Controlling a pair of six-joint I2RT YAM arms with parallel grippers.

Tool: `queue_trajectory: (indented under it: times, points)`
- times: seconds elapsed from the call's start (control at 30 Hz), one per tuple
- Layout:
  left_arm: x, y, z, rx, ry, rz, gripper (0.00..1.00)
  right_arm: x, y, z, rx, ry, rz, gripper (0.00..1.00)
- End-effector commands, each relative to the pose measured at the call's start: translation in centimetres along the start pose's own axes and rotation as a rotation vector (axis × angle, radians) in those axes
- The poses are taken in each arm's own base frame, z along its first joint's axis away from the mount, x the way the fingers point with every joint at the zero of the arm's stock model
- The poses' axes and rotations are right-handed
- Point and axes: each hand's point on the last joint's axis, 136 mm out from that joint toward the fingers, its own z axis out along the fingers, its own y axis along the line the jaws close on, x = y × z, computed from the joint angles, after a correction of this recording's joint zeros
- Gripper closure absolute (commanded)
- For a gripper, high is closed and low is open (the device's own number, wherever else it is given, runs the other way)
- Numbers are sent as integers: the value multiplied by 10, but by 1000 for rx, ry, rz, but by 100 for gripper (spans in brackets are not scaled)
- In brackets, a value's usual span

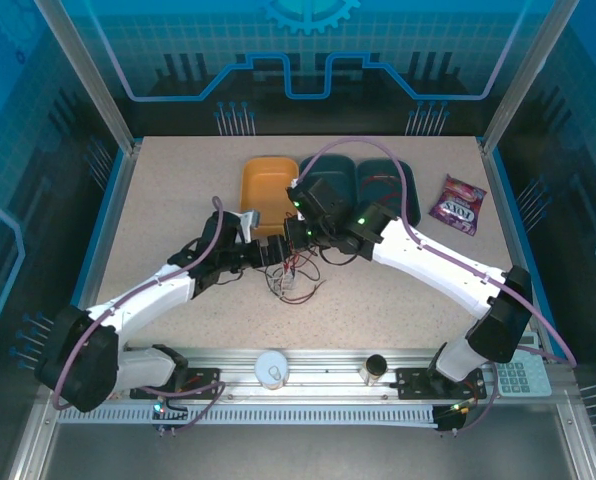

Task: Untangle the cables
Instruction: Untie the cables at the center of the table.

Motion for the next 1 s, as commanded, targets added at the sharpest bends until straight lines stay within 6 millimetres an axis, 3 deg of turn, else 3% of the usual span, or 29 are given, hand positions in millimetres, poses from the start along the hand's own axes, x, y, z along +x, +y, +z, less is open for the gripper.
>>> queue_trajectory:
  times: [0.0, 0.47, 0.73, 0.97]
  points:
    - [-11, -19, 0, 65, -34, 43, 1, 1, 11, 3, -35, -2, 19, 100]
    - [21, 17, 32, -43, 69, -14, 1, -3, 21, 2, -88, -17, 47, 100]
    - [31, 34, 33, -111, 85, -65, 3, 4, 16, -2, -91, -16, 75, 100]
    - [33, 39, 34, -138, 99, -68, 12, 4, 17, -2, -96, -18, 81, 100]
